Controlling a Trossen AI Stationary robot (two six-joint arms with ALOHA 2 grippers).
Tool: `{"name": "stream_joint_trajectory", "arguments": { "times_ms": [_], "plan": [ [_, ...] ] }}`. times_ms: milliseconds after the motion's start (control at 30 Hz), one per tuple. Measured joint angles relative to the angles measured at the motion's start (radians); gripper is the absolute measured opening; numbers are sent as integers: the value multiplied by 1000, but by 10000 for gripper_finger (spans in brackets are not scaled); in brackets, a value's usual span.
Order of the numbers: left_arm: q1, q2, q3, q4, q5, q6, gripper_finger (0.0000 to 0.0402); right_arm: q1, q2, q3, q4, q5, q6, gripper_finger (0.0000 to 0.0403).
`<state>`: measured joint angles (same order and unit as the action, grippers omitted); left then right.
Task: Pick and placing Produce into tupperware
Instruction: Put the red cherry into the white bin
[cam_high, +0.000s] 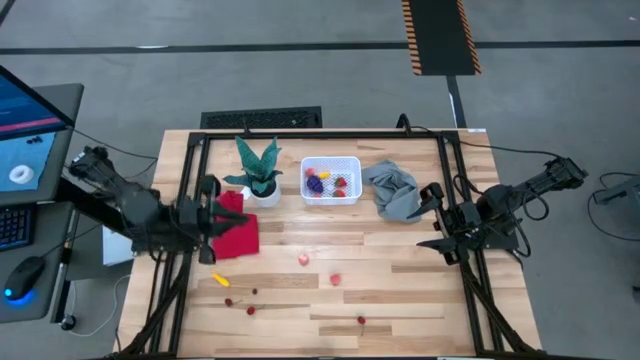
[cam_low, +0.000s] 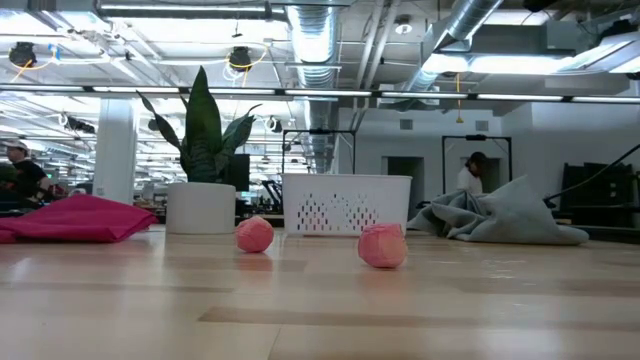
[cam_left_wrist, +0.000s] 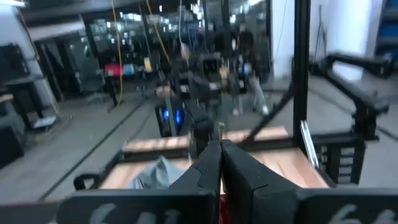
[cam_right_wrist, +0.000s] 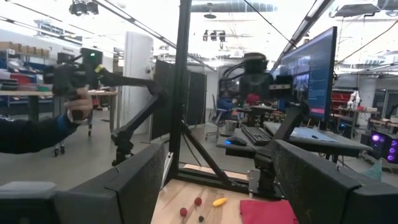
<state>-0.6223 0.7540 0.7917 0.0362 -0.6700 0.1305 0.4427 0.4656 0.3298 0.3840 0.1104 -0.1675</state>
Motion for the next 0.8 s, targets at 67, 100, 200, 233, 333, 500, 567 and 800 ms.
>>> {"name": "stream_joint_trajectory", "arguments": {
  "times_ms": [67, 100, 200, 233, 333, 500, 567, 800],
  "plan": [
    [56, -31, -9, 39, 48, 15, 0, 0, 0, 0, 0, 0, 1, 317],
    [85, -43, -12, 48, 63, 17, 0, 0, 0, 0, 0, 0, 1, 317],
    [179, -52, -12, 87, 112, 19, 0, 0, 0, 0, -1, 0, 1, 317],
    [211, -47, -12, 106, 122, 20, 0, 0, 0, 0, -1, 0, 1, 317],
    [307, -21, -12, 166, 169, 22, 0, 0, 0, 0, -1, 0, 1, 317],
    [488, 50, -12, 252, 376, 14, 0, 0, 0, 0, 0, 0, 1, 317],
    [563, 87, -12, 288, 476, -23, 0, 0, 0, 0, -1, 0, 1, 317],
    [783, 260, -12, 410, 711, -175, 0, 0, 0, 0, -1, 0, 1, 317]
  ]
}}
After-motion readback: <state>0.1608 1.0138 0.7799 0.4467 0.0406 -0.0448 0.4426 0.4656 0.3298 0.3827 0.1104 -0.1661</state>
